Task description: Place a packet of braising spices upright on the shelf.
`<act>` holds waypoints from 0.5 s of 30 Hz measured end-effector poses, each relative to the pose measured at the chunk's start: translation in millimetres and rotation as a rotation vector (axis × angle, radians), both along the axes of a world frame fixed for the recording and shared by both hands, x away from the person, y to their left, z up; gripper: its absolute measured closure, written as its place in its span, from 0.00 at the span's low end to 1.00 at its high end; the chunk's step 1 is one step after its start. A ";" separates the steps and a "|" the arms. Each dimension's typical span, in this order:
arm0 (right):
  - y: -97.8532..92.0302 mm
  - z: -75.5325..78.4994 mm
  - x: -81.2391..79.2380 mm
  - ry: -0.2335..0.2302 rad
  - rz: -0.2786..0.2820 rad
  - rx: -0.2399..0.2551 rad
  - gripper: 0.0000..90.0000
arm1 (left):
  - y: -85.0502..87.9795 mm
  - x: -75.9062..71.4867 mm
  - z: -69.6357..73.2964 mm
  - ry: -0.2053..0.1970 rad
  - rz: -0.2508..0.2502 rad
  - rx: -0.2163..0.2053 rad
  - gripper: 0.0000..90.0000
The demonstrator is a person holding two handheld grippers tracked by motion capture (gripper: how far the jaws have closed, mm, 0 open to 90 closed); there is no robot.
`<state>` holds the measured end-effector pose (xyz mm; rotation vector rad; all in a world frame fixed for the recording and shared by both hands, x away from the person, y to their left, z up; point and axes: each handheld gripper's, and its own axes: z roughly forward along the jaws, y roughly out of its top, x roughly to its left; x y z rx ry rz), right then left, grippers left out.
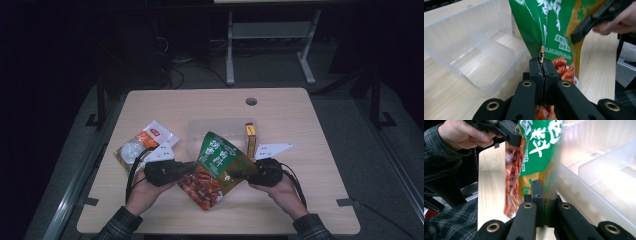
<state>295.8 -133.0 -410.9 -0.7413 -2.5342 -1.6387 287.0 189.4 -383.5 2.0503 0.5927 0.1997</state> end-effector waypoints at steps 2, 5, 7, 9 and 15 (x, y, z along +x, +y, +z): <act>-1.8 5.6 2.6 -0.015 0.009 -0.019 1.00 | -0.2 -1.5 -3.3 0.013 0.000 0.018 0.96; -2.4 9.9 3.2 -0.029 0.021 -0.037 1.00 | 0.4 -2.4 -5.2 0.023 -0.003 0.022 0.94; -2.3 13.3 2.9 -0.044 0.029 -0.048 1.00 | 1.5 -3.0 -6.2 0.021 0.005 0.038 0.91; -2.8 16.6 2.6 -0.060 0.044 -0.053 1.00 | 5.2 -1.3 -6.8 0.005 0.015 0.062 0.83; -3.4 24.4 2.1 -0.083 0.058 -0.042 1.00 | 10.7 -1.9 -10.9 -0.004 0.016 0.097 0.58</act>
